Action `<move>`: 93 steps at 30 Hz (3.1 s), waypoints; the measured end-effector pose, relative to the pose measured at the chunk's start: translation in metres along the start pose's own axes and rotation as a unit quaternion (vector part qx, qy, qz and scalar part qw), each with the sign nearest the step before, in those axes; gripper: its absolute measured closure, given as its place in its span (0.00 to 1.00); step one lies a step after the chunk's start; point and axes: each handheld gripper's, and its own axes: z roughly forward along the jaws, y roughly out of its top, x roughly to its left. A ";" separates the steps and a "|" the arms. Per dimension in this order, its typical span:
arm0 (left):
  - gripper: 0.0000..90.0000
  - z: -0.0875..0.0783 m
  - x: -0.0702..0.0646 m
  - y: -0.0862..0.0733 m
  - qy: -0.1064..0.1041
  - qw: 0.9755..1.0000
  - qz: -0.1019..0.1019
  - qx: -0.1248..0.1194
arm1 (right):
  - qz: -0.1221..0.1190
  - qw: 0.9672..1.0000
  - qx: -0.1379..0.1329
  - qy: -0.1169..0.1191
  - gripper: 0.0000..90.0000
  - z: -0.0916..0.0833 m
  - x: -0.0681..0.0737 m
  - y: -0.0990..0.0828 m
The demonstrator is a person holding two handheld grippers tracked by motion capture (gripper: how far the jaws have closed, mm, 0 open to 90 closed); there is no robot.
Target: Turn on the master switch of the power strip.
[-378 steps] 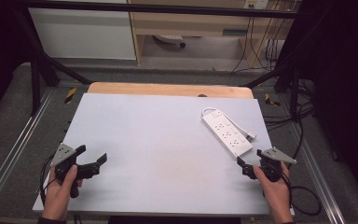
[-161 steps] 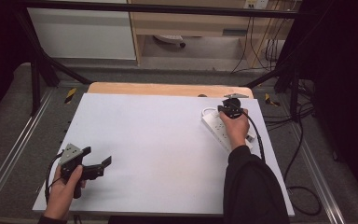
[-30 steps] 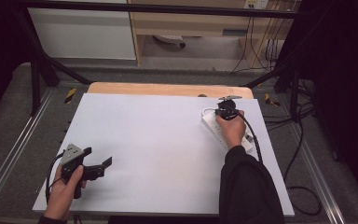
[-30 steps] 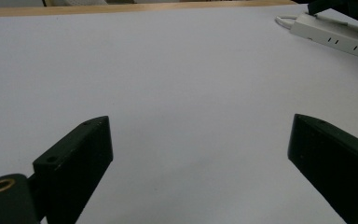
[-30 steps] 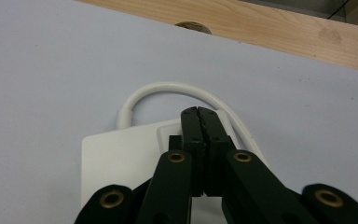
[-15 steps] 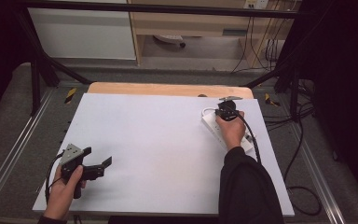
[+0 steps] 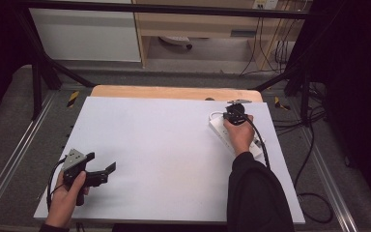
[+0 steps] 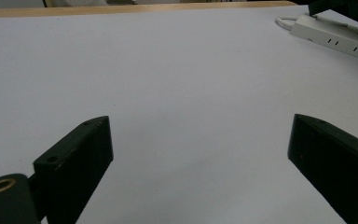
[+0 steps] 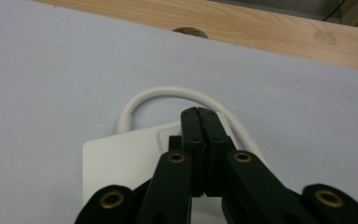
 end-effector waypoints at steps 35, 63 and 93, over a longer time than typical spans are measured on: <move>0.07 -0.001 0.001 0.000 0.001 1.000 0.001 -0.002 | 0.005 1.000 -0.022 -0.001 1.00 0.000 0.003 -0.002; 0.07 -0.002 0.001 0.001 0.002 1.000 0.003 -0.005 | 0.011 0.998 -0.064 0.020 0.98 -0.032 0.005 0.011; 0.07 -0.002 0.002 -0.002 0.006 1.000 -0.006 0.003 | 0.070 0.983 -0.139 0.094 0.22 -0.138 0.008 0.006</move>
